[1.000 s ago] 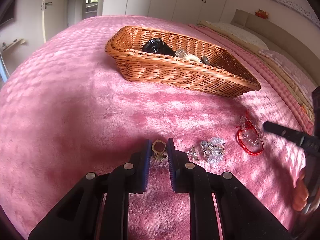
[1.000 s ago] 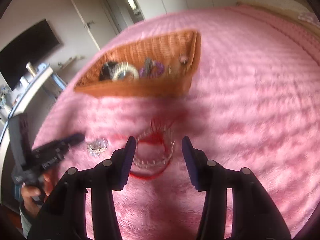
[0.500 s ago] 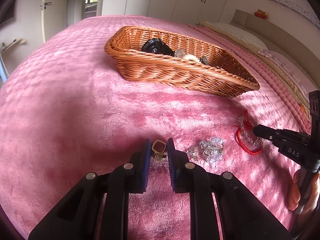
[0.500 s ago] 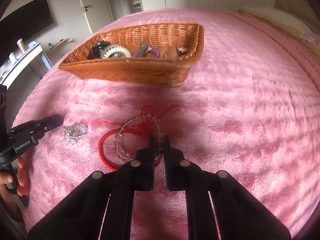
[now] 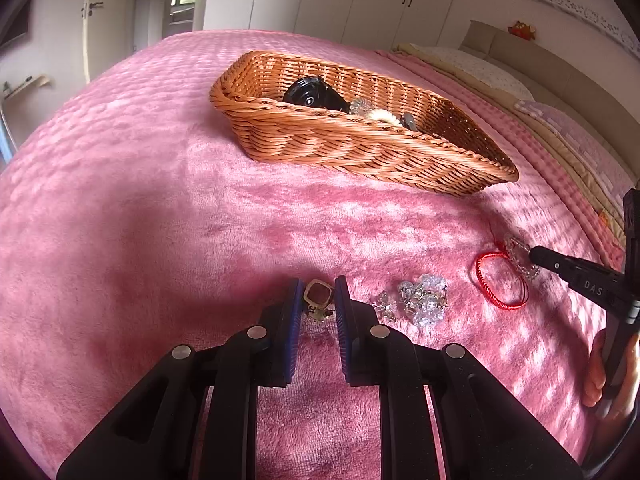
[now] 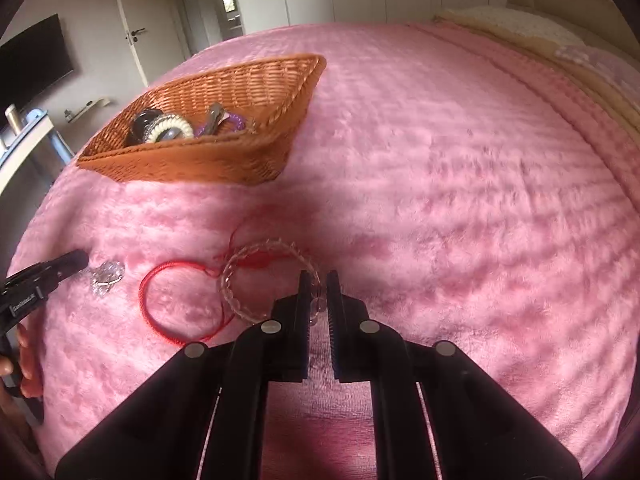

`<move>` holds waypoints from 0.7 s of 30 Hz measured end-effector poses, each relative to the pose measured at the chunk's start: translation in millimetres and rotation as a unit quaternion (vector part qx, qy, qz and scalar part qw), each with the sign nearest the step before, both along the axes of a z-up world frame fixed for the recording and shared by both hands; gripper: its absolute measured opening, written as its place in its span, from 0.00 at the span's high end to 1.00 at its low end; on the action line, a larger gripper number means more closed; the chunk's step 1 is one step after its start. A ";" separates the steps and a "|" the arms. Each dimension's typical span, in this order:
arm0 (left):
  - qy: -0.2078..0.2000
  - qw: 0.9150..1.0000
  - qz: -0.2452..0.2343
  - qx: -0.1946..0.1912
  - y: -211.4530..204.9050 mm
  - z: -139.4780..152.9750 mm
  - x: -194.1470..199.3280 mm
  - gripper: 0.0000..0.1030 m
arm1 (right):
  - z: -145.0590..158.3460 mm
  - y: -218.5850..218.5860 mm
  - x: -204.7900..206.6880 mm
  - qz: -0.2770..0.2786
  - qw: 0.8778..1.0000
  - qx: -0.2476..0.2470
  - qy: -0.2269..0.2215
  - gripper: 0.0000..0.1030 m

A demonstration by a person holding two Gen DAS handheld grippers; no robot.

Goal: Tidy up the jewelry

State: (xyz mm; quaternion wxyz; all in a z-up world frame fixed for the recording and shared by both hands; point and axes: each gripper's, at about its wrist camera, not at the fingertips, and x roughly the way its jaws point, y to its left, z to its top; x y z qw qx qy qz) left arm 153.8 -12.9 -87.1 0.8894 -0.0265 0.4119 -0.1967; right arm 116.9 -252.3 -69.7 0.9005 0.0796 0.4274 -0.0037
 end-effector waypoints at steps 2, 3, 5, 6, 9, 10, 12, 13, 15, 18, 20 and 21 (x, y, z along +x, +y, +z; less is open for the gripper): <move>0.001 1.000 0.000 -0.001 -0.5 -0.6 -0.2 0.86 | -0.6 -0.4 -0.3 0.003 1.000 0.003 0.001 0.93; 0.000 1.000 0.000 -0.001 -0.2 -0.8 0.1 0.86 | -1.1 0.6 0.4 0.002 1.000 0.001 0.002 0.93; 0.000 1.000 0.000 0.000 -0.4 -0.9 0.1 0.86 | -2.8 1.8 3.1 0.001 1.000 -0.003 0.006 0.90; 0.000 1.000 0.000 0.000 -0.1 -0.8 0.2 0.86 | -3.8 2.9 5.6 0.001 1.000 -0.006 0.009 0.86; 0.000 1.000 0.000 0.000 -0.4 -0.7 0.2 0.86 | -5.9 5.7 13.0 0.007 1.000 -0.008 0.014 0.66; 0.000 1.000 0.000 0.000 0.0 -0.6 0.5 0.86 | -7.5 7.6 16.1 0.011 1.000 -0.011 0.017 0.59; 0.000 1.000 -0.001 0.001 -0.5 -1.0 0.7 0.86 | -10.5 12.7 21.6 0.019 0.999 -0.027 0.023 0.52; 0.000 1.000 -0.001 0.001 -0.9 -1.3 0.8 0.86 | -10.3 14.9 22.4 0.021 0.999 -0.034 0.023 0.52; -0.001 1.000 -0.001 0.001 -1.3 -1.5 0.5 0.86 | -9.4 18.1 20.6 0.030 0.999 -0.033 0.019 0.70; -0.005 1.000 -0.002 -0.003 -0.6 -0.4 -0.9 0.86 | -6.1 22.0 13.9 0.037 0.999 -0.035 0.006 0.94; -0.009 1.000 -0.002 -0.007 1.1 1.1 -2.2 0.86 | -4.1 21.5 9.2 0.037 0.999 -0.030 0.000 0.94; -0.012 1.000 -0.002 -0.010 2.4 2.2 -2.7 0.86 | -0.9 20.1 5.3 0.039 0.999 -0.022 -0.010 0.94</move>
